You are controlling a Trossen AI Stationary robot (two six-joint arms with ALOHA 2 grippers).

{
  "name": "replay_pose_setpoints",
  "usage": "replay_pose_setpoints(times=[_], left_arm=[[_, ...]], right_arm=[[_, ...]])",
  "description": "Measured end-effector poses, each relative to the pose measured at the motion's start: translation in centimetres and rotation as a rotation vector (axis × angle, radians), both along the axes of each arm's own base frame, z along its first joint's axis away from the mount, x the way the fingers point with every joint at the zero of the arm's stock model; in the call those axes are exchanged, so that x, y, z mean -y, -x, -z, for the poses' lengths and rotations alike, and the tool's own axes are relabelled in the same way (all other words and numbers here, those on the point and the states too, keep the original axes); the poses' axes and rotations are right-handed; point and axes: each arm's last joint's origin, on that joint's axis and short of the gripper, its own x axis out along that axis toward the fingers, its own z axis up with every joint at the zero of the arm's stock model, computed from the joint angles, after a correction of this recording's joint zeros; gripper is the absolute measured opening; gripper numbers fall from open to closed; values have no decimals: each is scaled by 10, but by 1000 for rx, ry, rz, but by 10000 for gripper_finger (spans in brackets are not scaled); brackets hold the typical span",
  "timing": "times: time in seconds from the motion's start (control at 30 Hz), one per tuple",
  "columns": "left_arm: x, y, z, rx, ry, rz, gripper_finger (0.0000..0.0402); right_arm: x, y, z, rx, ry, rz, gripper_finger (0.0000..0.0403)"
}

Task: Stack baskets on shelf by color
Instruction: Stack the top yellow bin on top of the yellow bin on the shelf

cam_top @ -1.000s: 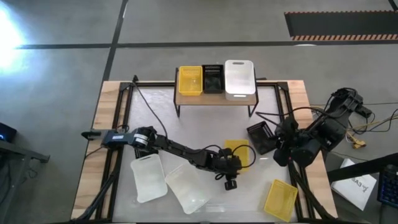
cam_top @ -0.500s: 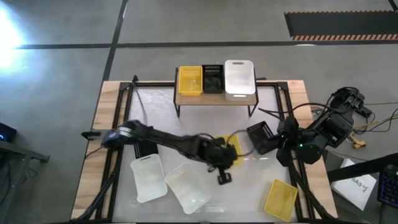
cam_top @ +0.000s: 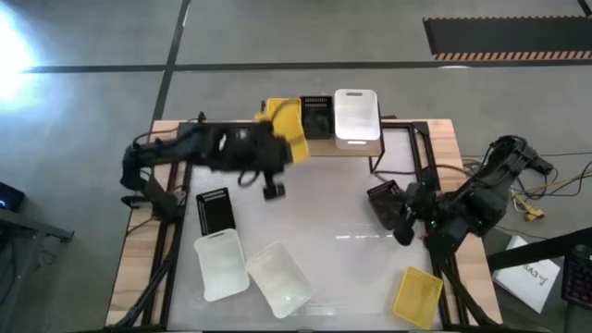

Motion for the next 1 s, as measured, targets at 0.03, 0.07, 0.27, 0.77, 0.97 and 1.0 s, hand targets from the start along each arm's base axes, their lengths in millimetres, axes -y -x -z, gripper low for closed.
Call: replay_pose_setpoints(times=[0.03, 0.07, 0.27, 0.77, 0.97, 1.0], left_arm=[[-11, 2, -1, -12, -25, -11, 0], [-22, 3, -1, -24, -51, -21, 0], [-85, -2, 25, -178, -160, -39, 0], [-148, -16, 97, -222, -126, 67, 0], [-152, -16, 114, -248, -113, 59, 0], [-152, -16, 117, -255, -110, 60, 0]], right_arm=[[-2, -4, 3, -4, 20, 7, 59], [-4, -7, 5, -7, 37, 15, 59], [-11, -32, 23, -16, 54, 132, 59], [-15, -60, 36, 66, -50, 268, 59], [-16, -61, 26, 68, -40, 236, 59], [-16, -61, 24, 69, -38, 229, 59]])
